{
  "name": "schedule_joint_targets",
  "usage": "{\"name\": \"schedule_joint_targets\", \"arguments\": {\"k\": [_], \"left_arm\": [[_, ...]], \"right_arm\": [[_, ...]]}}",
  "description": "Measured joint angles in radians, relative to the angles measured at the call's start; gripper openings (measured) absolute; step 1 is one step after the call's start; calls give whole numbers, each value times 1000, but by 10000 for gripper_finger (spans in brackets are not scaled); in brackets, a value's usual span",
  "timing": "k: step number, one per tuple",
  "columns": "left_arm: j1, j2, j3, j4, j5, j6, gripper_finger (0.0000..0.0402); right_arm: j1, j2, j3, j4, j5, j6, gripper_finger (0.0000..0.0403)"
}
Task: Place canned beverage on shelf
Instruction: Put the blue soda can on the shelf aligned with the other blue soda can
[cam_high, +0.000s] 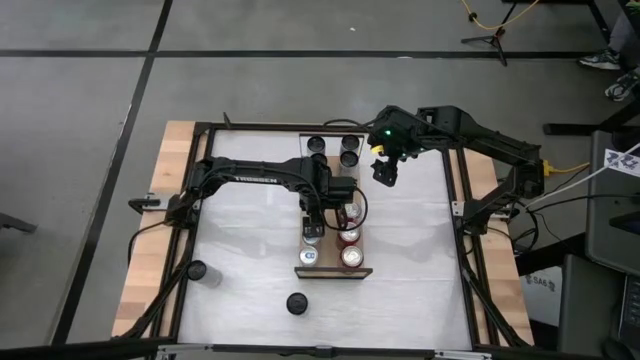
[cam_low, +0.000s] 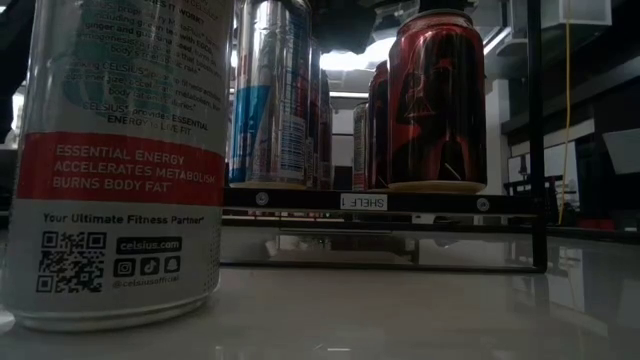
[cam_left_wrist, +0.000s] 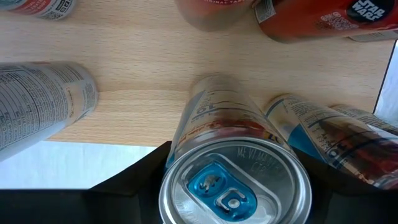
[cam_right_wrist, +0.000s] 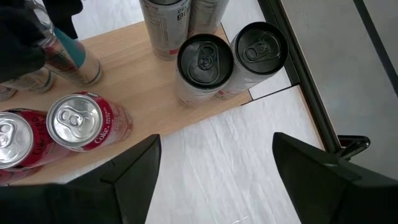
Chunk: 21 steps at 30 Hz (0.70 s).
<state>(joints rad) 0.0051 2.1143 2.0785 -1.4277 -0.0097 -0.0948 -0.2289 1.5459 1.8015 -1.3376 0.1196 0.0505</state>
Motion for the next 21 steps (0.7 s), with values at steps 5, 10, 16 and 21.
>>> {"name": "schedule_joint_targets", "arguments": {"k": [5, 10, 16, 21], "left_arm": [[0, 0, 0, 0, -1, -1, 261], [0, 0, 0, 1, -23, -8, 301], [0, 0, 0, 0, -26, -34, 308], [0, 0, 0, -5, 0, -34, 307]], "right_arm": [[0, 0, 0, 0, 0, 0, 298], [0, 0, 0, 0, 0, 0, 298], [0, 0, 0, 0, 0, 0, 298], [0, 0, 0, 0, 0, 0, 298]]}}
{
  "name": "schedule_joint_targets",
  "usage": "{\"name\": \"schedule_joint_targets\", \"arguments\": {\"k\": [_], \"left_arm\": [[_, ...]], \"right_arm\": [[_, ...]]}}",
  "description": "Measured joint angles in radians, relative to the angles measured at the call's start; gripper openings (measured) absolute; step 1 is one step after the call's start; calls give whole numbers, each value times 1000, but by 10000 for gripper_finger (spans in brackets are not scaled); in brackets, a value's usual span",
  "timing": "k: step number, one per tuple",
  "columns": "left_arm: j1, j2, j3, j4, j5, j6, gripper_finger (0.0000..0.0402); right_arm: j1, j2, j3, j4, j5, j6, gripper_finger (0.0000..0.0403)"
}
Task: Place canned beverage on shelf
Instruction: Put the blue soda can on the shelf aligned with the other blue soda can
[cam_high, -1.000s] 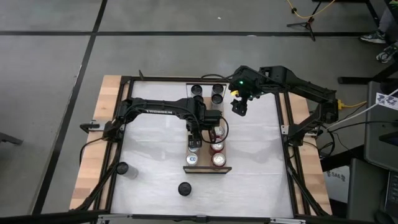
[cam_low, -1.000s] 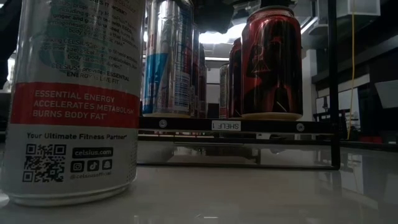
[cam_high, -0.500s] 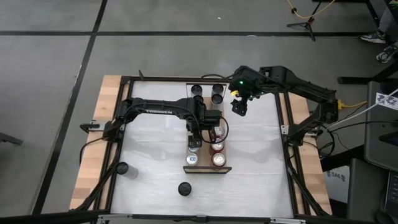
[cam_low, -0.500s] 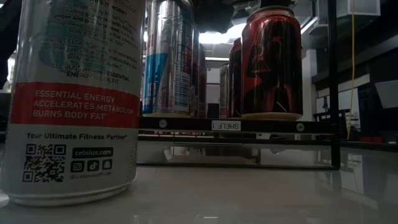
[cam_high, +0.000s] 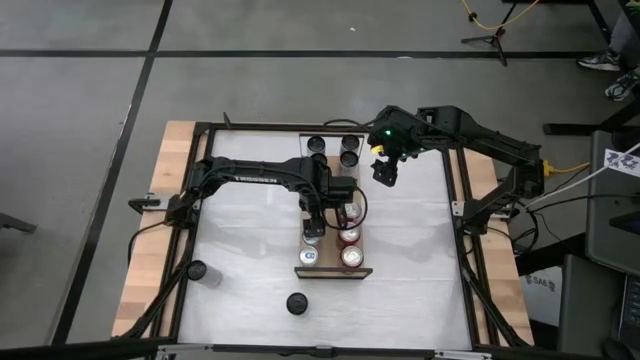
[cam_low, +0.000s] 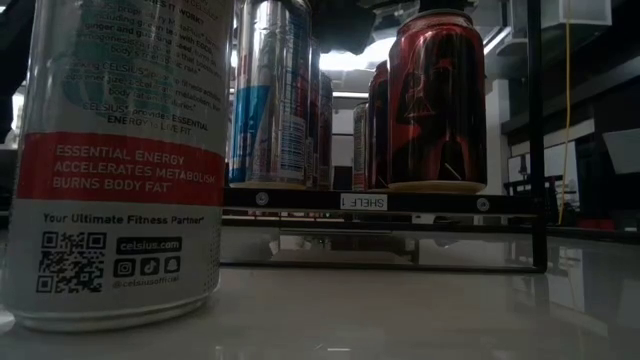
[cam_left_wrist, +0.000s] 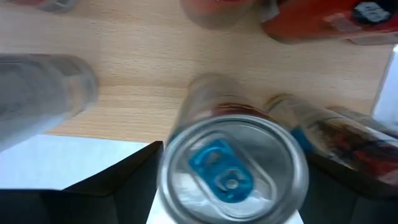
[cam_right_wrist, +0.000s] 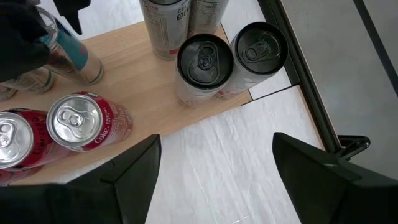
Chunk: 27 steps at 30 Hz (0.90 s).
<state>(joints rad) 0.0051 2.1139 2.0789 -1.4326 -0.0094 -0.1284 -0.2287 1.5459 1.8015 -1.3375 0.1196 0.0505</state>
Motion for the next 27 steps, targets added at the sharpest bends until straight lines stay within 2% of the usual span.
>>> {"name": "schedule_joint_targets", "arguments": {"k": [5, 27], "left_arm": [[0, 0, 0, -14, 41, 0, 307], [32, -35, 0, -138, 45, 34, 307]], "right_arm": [[0, 0, 0, 0, 0, 0, 298], [0, 0, 0, 1, 0, 0, 298]]}}
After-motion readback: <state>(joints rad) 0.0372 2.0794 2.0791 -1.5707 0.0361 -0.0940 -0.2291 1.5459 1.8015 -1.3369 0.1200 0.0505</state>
